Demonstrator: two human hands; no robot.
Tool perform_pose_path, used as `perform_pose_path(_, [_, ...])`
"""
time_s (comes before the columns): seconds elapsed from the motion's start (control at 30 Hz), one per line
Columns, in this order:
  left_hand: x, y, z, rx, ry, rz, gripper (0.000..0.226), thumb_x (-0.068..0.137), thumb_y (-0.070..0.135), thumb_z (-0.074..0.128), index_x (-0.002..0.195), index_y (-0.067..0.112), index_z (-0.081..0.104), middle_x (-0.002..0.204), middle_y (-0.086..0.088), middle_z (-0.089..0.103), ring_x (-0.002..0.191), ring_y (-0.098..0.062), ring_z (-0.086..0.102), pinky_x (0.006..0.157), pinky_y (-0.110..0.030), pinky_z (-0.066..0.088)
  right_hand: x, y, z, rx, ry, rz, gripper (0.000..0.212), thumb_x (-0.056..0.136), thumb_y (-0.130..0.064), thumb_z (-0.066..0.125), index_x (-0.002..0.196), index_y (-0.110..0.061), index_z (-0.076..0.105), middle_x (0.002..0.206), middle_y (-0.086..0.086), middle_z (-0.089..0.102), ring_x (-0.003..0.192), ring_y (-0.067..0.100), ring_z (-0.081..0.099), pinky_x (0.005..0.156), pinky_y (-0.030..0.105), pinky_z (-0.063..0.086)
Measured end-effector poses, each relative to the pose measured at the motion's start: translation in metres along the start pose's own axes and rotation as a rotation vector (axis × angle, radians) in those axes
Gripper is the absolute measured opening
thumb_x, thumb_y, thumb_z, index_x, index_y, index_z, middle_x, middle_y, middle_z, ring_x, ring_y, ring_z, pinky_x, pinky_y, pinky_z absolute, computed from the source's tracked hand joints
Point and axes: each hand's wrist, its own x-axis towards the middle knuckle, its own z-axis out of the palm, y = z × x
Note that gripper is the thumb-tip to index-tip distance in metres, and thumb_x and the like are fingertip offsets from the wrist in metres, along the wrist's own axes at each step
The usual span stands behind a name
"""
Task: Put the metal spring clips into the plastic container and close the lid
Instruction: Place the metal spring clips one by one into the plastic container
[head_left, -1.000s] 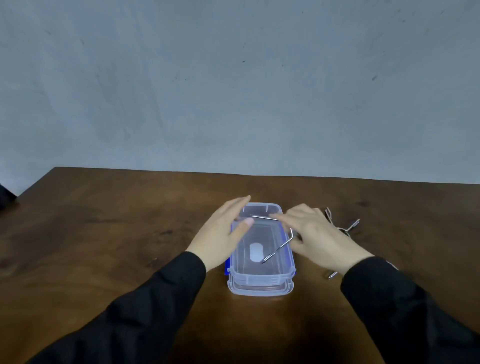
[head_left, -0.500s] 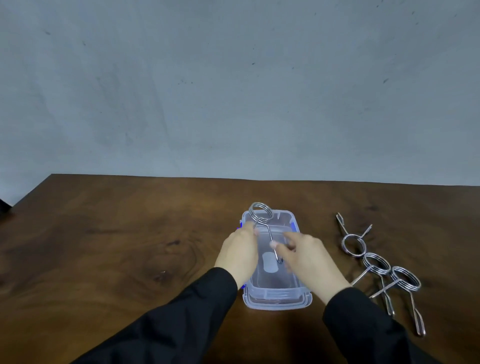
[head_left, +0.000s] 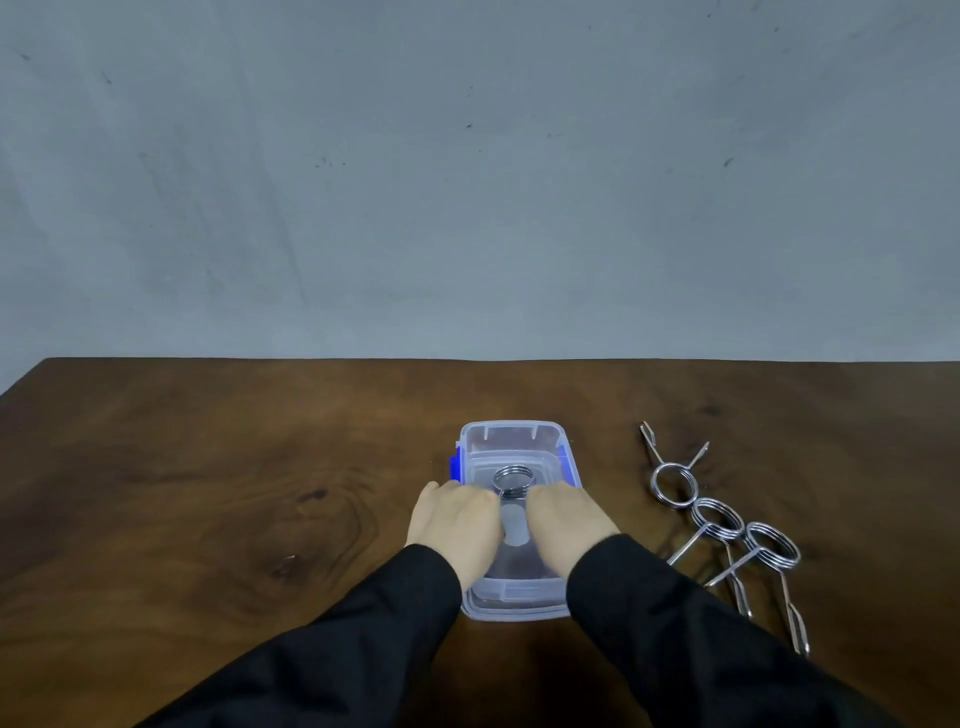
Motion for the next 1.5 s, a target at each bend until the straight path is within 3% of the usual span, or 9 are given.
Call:
perform_pose_path(0.13, [-0.002,0.0,0.003,-0.001,0.003,0.012,0.024,0.093,0.021,0.051,0.069,0.021,0.051,0.068,0.0,0.053,0.071,-0.025,0.057,0.065,-0.034,0.039,0.002,-0.002,-0.002,0.026,0.018,-0.06,0.02,0.097,-0.002,0.051,0.114,-0.003,0.063,0.108,0.017,0.068,0.1,0.032,0.067,0.078,0.037,0.049])
perform_pose_path(0.23, [-0.004,0.0,0.006,-0.036,0.042,0.008,0.029,0.095,0.021,0.049,0.067,0.019,0.054,0.068,0.0,0.052,0.065,-0.021,0.051,0.059,-0.032,0.036,-0.002,0.02,-0.019,0.198,0.32,-0.031,0.028,0.098,-0.026,0.053,0.078,-0.01,0.065,0.07,0.008,0.061,0.069,0.029,0.062,0.064,0.037,0.05])
perform_pose_path(0.33, [-0.007,0.001,0.007,-0.064,0.132,0.016,0.028,0.099,0.023,0.048,0.075,0.019,0.063,0.074,0.004,0.047,0.062,-0.017,0.047,0.055,-0.029,0.035,0.003,0.072,-0.025,0.367,0.603,0.145,0.038,0.097,-0.038,0.055,0.069,-0.013,0.057,0.067,0.006,0.06,0.063,0.032,0.056,0.063,0.038,0.052])
perform_pose_path(0.57, [-0.014,0.004,0.004,-0.141,0.165,-0.019,0.027,0.102,0.031,0.043,0.095,0.022,0.068,0.085,0.005,0.053,0.066,-0.016,0.061,0.053,-0.027,0.049,0.028,0.159,0.008,0.161,0.149,0.52,0.058,0.089,-0.058,0.058,0.134,-0.023,0.048,0.131,0.014,0.056,0.12,0.038,0.055,0.099,0.053,0.041])
perform_pose_path(0.77, [-0.02,0.003,0.003,-0.184,0.216,-0.022,0.025,0.102,0.033,0.045,0.099,0.023,0.068,0.096,0.007,0.059,0.069,-0.011,0.063,0.059,-0.027,0.058,0.04,0.159,0.023,0.1,0.197,0.461,0.042,0.088,-0.047,0.065,0.119,-0.019,0.059,0.113,0.011,0.067,0.108,0.033,0.061,0.095,0.049,0.043])
perform_pose_path(1.0, [-0.022,-0.002,0.013,-0.405,0.231,-0.098,0.02,0.1,0.019,0.046,0.102,0.024,0.065,0.099,0.01,0.059,0.076,-0.011,0.061,0.066,-0.036,0.058,0.011,0.103,-0.032,0.458,0.469,0.101,0.042,0.082,-0.042,0.073,0.118,-0.021,0.064,0.096,0.009,0.066,0.09,0.028,0.065,0.082,0.041,0.056])
perform_pose_path(1.17, [-0.03,0.001,0.013,-0.716,0.275,-0.179,0.042,0.099,0.006,0.04,0.133,0.03,0.049,0.115,0.016,0.058,0.095,-0.006,0.06,0.084,-0.031,0.056,-0.018,0.033,-0.035,0.346,0.325,-0.119,0.041,0.082,-0.047,0.071,0.113,-0.019,0.066,0.094,0.005,0.063,0.085,0.023,0.062,0.075,0.034,0.053])
perform_pose_path(1.37, [-0.034,-0.002,0.017,-0.839,0.301,-0.211,0.044,0.099,0.0,0.039,0.127,0.033,0.047,0.12,0.015,0.054,0.077,-0.011,0.061,0.071,-0.029,0.056,-0.021,0.01,-0.011,0.196,0.365,-0.108,0.05,0.085,-0.049,0.065,0.125,-0.019,0.061,0.107,0.006,0.063,0.089,0.023,0.065,0.074,0.029,0.053])
perform_pose_path(1.5, [-0.033,0.001,0.018,-0.839,0.334,-0.223,0.033,0.103,0.009,0.041,0.126,0.031,0.049,0.119,0.015,0.053,0.088,-0.002,0.06,0.071,-0.012,0.046,-0.02,0.007,-0.001,0.142,0.3,-0.152,0.049,0.087,-0.046,0.065,0.127,-0.018,0.059,0.1,0.005,0.059,0.092,0.024,0.066,0.077,0.031,0.055])
